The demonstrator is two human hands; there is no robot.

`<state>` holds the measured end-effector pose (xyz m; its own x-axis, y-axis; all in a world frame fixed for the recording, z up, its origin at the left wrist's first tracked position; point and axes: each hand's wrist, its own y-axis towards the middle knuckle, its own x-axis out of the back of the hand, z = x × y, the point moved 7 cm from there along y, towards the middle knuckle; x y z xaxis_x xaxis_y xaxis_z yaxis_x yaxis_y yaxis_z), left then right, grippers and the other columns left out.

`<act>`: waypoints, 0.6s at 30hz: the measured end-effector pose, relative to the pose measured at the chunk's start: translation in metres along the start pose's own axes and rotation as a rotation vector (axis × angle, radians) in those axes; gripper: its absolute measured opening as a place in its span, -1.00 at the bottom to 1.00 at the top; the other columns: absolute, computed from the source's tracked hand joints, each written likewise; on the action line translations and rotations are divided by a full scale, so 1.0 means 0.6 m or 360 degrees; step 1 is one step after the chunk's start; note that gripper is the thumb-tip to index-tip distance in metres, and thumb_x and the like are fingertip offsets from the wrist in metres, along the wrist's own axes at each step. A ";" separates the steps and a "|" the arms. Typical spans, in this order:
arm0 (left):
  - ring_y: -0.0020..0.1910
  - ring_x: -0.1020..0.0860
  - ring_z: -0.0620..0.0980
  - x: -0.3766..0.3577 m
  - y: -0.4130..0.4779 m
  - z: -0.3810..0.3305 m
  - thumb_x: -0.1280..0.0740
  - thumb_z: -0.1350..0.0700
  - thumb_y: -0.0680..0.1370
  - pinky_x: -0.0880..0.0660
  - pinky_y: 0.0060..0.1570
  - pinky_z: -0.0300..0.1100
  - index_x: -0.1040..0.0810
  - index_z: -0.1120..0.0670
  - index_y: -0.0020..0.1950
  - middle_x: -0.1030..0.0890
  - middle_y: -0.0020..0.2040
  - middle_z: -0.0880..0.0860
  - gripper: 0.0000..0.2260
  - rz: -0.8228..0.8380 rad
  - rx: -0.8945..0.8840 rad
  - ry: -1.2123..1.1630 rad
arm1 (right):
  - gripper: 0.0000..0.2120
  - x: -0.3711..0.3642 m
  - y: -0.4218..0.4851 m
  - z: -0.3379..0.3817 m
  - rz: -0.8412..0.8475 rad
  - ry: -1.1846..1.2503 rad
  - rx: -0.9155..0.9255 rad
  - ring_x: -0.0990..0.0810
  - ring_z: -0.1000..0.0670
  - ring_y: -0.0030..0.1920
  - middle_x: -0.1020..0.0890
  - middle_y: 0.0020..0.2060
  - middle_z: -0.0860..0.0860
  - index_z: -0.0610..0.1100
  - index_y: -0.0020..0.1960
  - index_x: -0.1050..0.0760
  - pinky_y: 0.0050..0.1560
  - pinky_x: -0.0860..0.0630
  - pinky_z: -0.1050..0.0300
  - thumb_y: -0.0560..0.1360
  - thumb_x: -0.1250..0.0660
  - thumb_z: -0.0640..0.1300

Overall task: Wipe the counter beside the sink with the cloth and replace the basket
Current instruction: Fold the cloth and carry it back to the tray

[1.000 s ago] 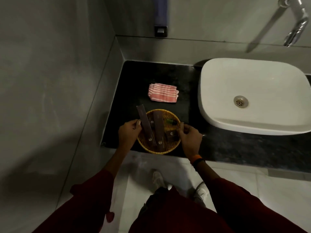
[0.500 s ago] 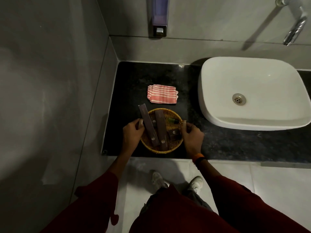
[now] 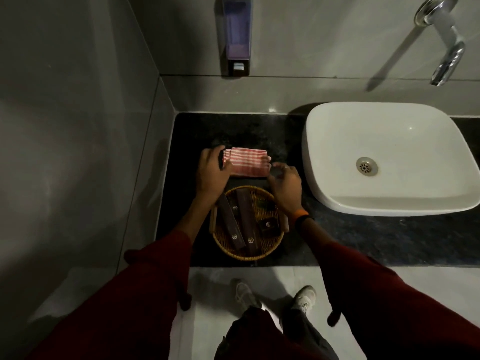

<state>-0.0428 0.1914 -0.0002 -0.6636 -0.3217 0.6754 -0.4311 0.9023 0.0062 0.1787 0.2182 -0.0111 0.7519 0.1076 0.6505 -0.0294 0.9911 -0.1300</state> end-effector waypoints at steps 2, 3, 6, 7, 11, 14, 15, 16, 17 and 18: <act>0.27 -0.53 0.23 -0.036 0.043 0.005 -0.33 0.20 0.57 -0.50 0.29 0.03 -0.49 0.14 0.42 -0.48 0.33 0.25 -0.60 0.0191 0.0094 0.0088 | -0.66 -0.024 0.049 -0.001 0.0090 -0.0064 -0.0074 -0.58 -0.19 0.23 -0.60 0.23 -0.21 -0.18 0.32 -0.56 0.22 -0.50 0.00 0.58 -0.35 -0.11; 0.29 -0.52 0.24 -0.052 0.062 0.010 -0.32 0.19 0.58 -0.48 0.29 0.01 -0.48 0.13 0.44 -0.49 0.34 0.26 -0.60 0.0267 0.0145 0.0134 | -0.67 -0.038 0.071 -0.005 0.0135 -0.0097 -0.0116 -0.57 -0.20 0.25 -0.61 0.22 -0.22 -0.17 0.31 -0.56 0.22 -0.50 -0.01 0.58 -0.33 -0.11; 0.36 -0.48 0.23 -0.093 0.096 0.034 -0.32 0.19 0.59 -0.45 0.32 -0.06 -0.46 0.13 0.45 -0.49 0.38 0.26 -0.59 0.0409 0.0311 0.0145 | -0.61 -0.073 0.119 -0.025 0.0220 -0.0090 -0.0254 -0.55 -0.23 0.29 -0.58 0.28 -0.24 -0.16 0.39 -0.49 0.29 -0.50 -0.05 0.58 -0.31 -0.11; 0.36 -0.48 0.22 -0.102 0.103 0.041 -0.32 0.21 0.58 -0.45 0.32 -0.06 -0.48 0.14 0.44 -0.51 0.38 0.25 -0.60 0.0410 0.0341 0.0140 | -0.57 -0.082 0.130 -0.031 0.0223 -0.0075 -0.0298 -0.54 -0.24 0.32 -0.55 0.32 -0.24 -0.15 0.43 -0.46 0.33 -0.48 -0.07 0.58 -0.32 -0.11; 0.32 -0.54 0.16 -0.122 0.118 0.050 -0.33 0.32 0.54 -0.40 0.28 -0.17 -0.59 0.17 0.33 -0.59 0.33 0.21 -0.64 0.0352 0.0359 0.0122 | -0.52 -0.101 0.150 -0.042 0.0189 -0.0067 -0.0313 -0.55 -0.24 0.30 -0.52 0.35 -0.22 -0.13 0.45 -0.44 0.37 -0.49 -0.13 0.54 -0.36 -0.15; 0.31 -0.56 0.12 -0.125 0.115 0.052 -0.37 0.36 0.50 -0.42 0.23 -0.22 -0.61 0.17 0.30 -0.62 0.32 0.16 -0.63 0.0355 0.0427 0.0024 | -0.57 -0.102 0.147 -0.043 0.0199 -0.0053 -0.0282 -0.60 -0.19 0.27 -0.63 0.28 -0.17 -0.14 0.40 -0.50 0.34 -0.53 -0.13 0.54 -0.34 -0.21; 0.31 -0.56 0.12 -0.122 0.110 0.051 -0.38 0.37 0.49 -0.44 0.25 -0.18 -0.62 0.18 0.29 -0.62 0.31 0.16 -0.62 0.0351 0.0444 -0.0022 | -0.59 -0.098 0.141 -0.042 0.0190 -0.0002 -0.0281 -0.62 -0.17 0.25 -0.66 0.25 -0.17 -0.16 0.38 -0.53 0.33 -0.54 -0.12 0.54 -0.33 -0.25; 0.30 -0.57 0.13 -0.118 0.103 0.047 -0.38 0.39 0.48 -0.47 0.28 -0.13 -0.62 0.19 0.28 -0.62 0.31 0.16 -0.62 0.0339 0.0452 -0.0079 | -0.60 -0.091 0.135 -0.039 0.0168 0.0060 -0.0275 -0.64 -0.17 0.23 -0.68 0.21 -0.17 -0.19 0.35 -0.56 0.31 -0.56 -0.11 0.52 -0.32 -0.31; 0.28 -0.58 0.14 -0.113 0.096 0.040 -0.39 0.40 0.47 -0.51 0.29 -0.07 -0.63 0.20 0.27 -0.63 0.28 0.18 -0.63 0.0320 0.0446 -0.0152 | -0.60 -0.081 0.129 -0.034 0.0136 0.0120 -0.0260 -0.66 -0.17 0.20 -0.70 0.18 -0.18 -0.21 0.32 -0.59 0.29 -0.57 -0.10 0.50 -0.32 -0.35; 0.24 -0.61 0.14 -0.107 0.090 0.031 -0.39 0.41 0.46 -0.54 0.27 -0.02 -0.64 0.22 0.25 -0.65 0.25 0.19 -0.63 0.0300 0.0430 -0.0243 | -0.61 -0.069 0.122 -0.027 0.0099 0.0172 -0.0229 -0.68 -0.17 0.18 -0.72 0.14 -0.19 -0.21 0.28 -0.62 0.27 -0.59 -0.09 0.48 -0.31 -0.37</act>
<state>-0.0350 0.2553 -0.0567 -0.8217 -0.2147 0.5280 -0.4250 0.8481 -0.3165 0.1562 0.2851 -0.0599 0.8181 0.1514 0.5549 0.0109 0.9605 -0.2781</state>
